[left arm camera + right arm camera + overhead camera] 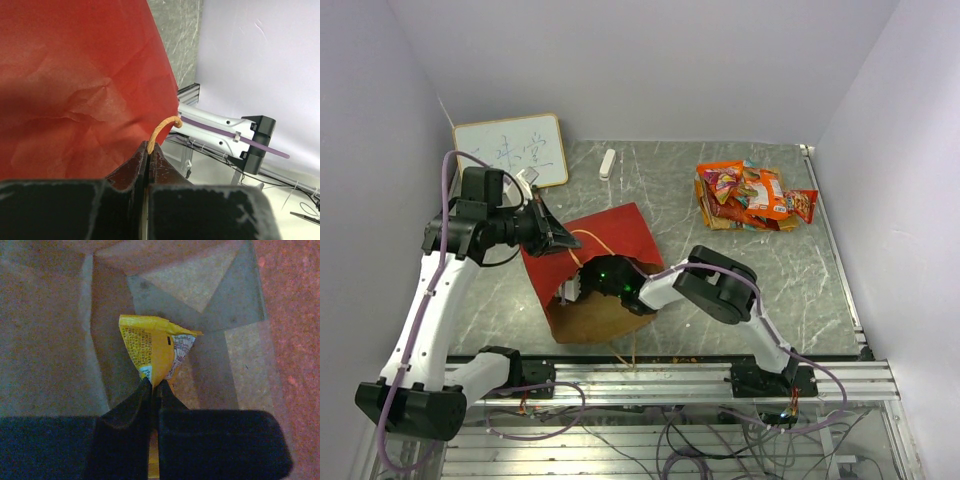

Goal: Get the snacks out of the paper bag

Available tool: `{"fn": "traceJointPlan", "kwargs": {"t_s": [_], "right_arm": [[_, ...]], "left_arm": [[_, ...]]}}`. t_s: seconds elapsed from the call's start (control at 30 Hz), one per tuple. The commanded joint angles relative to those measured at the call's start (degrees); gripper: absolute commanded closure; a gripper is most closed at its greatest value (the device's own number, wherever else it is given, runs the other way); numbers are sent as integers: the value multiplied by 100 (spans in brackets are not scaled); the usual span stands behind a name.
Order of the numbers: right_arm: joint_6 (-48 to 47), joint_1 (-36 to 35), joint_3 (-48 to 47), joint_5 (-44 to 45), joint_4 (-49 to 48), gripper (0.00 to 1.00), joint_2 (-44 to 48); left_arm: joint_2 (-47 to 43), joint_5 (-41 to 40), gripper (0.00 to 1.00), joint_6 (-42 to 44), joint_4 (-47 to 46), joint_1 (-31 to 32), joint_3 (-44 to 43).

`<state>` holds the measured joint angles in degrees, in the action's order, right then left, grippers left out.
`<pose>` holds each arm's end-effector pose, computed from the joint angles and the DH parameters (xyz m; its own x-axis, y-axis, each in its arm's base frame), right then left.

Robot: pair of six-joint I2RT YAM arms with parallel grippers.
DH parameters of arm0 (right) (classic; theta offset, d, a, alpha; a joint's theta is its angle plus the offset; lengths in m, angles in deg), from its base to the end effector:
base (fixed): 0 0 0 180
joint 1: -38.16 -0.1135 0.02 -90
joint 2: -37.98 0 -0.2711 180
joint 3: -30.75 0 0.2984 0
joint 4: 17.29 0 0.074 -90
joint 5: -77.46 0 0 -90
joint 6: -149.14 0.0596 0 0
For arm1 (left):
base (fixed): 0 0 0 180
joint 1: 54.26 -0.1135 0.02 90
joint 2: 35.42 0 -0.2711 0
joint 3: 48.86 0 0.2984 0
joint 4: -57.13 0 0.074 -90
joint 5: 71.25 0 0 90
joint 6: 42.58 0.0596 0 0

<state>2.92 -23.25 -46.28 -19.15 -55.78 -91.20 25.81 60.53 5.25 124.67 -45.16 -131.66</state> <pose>0.2351 0.4457 0.0566 0.7066 -0.4288 -0.5629 -0.6087 0.0373 -0.7926 0.2399 -0.0786 0.3757 -0.9123 -0.3609 -0.1935 -0.0503 0.5678 -0.8216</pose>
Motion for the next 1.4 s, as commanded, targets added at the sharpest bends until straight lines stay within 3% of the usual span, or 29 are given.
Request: {"fn": "traceJointPlan", "kwargs": {"t_s": [0.0,0.3,0.57,0.7,0.87,1.0,1.13,1.37], "right_arm": [[389,-76,318,27,65,100,562],[1281,-498,1310,155,979,100,2016],[2647,-596,1835,555,3055,100,3644],[2262,-581,2180,354,3334,100,4083],[2094,-398,1525,230,3831,100,3912],[2966,54,1091,258,4356,100,4125],[3601,308,1064,-13,5155,100,4782],[3894,346,975,1021,6400,100,5943]], "left_arm": [[69,22,93,42,-64,15,-181],[205,134,93,-242,-491,13,-307],[187,232,93,-560,-1130,13,-214],[176,509,93,-892,-1930,21,19],[638,680,93,-725,-1888,104,-537],[1018,702,93,-941,-2194,339,-999],[1150,632,93,-1703,-3205,551,-932],[1383,523,93,-2305,-4261,689,-807]]}}
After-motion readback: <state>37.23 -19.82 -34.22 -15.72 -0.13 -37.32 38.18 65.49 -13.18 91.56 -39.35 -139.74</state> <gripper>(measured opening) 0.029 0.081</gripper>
